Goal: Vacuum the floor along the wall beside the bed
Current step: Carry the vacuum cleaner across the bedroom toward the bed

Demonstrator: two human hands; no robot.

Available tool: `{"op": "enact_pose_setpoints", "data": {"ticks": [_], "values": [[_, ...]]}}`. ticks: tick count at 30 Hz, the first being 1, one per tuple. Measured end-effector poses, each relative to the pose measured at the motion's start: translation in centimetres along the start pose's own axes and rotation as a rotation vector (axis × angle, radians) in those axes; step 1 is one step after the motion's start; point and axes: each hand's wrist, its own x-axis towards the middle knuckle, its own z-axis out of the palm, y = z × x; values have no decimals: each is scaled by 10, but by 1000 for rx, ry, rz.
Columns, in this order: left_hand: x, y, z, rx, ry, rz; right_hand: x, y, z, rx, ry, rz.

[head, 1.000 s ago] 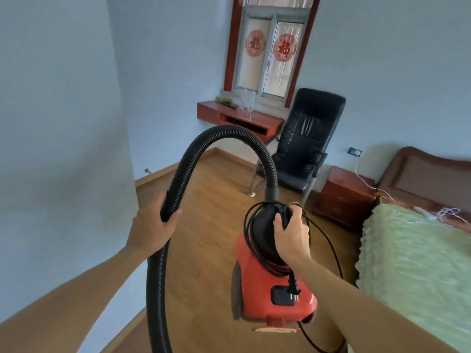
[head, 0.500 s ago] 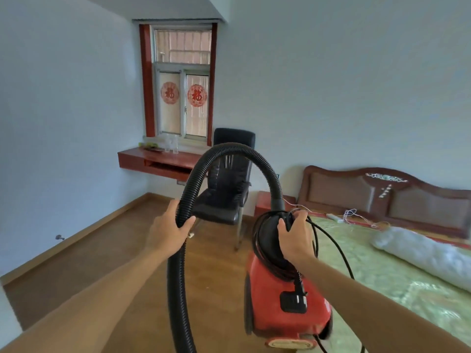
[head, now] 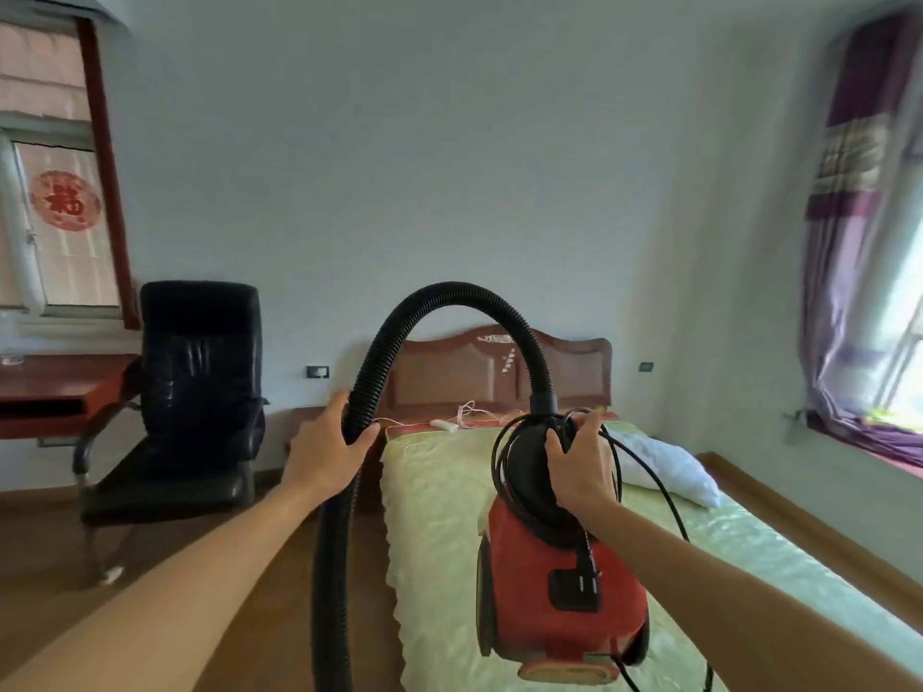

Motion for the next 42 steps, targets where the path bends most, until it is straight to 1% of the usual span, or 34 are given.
{"op": "enact_pose_setpoints", "data": {"ticks": [6,10,16,19,23,28,32,36,42], "values": [[48,71,86,-126,-142,141,32,50,-79,-95,236,99],[57,129,147,-204,-210,244,31,82,-143,-163,403,145],[43,219,239,-330,-406,417,8,129,-238,-267,591,275],[20,271,275,-401,-494,500,-11,155,-289,-312,681,324],[-21,335,320,-446,-583,546,-34,192,-351,-331,780,378],[-72,414,373,-460,-692,618,-58,239,-430,-364,869,417],[-117,474,410,-482,-692,660,-71,279,-493,-383,909,442],[-159,536,442,-481,-734,653,-84,319,-551,-376,929,482],[-211,605,480,-472,-780,721,-108,365,-617,-374,962,550]]}}
